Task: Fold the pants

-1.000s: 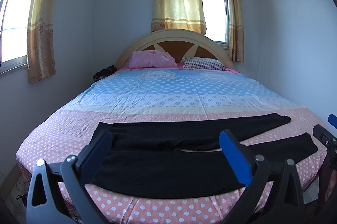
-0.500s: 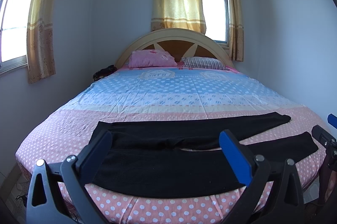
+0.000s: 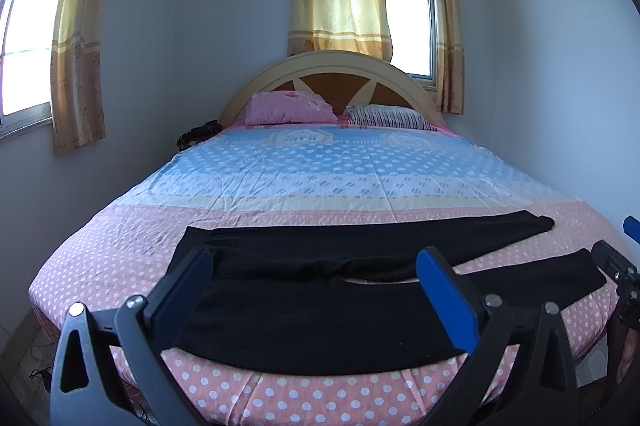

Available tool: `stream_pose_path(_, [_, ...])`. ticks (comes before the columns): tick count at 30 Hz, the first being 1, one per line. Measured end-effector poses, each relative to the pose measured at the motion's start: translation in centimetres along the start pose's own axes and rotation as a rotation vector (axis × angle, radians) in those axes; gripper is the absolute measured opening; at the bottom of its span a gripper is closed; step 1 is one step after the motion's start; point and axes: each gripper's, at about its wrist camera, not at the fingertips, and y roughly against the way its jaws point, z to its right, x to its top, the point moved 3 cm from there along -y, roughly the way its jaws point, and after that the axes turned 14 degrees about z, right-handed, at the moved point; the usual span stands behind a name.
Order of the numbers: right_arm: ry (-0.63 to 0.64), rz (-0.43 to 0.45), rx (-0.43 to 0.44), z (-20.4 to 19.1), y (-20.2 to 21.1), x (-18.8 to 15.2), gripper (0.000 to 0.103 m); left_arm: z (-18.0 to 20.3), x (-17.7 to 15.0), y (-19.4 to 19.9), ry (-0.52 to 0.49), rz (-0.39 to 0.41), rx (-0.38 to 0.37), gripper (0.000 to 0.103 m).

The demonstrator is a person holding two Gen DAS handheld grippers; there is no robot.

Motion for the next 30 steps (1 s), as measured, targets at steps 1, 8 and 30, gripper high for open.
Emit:
stream_pose_path(1, [0.0, -0.002, 0.0, 0.0, 0.0, -0.1, 0.102, 0.0, 0.0, -0.1, 0.0, -0.001, -0.001, 0.103])
stream_pose_path(8, [0.0, -0.013, 0.019, -0.1, -0.5, -0.8, 0.102, -0.3, -0.7, -0.6, 0.002, -0.018, 0.001, 0.103])
stream_pose_path(30, [-0.088, -0.252, -0.003, 12.5, -15.0, -4.1, 0.1, -17.3, -4.7, -20.2, -0.186, -0.251, 0.222, 0.103])
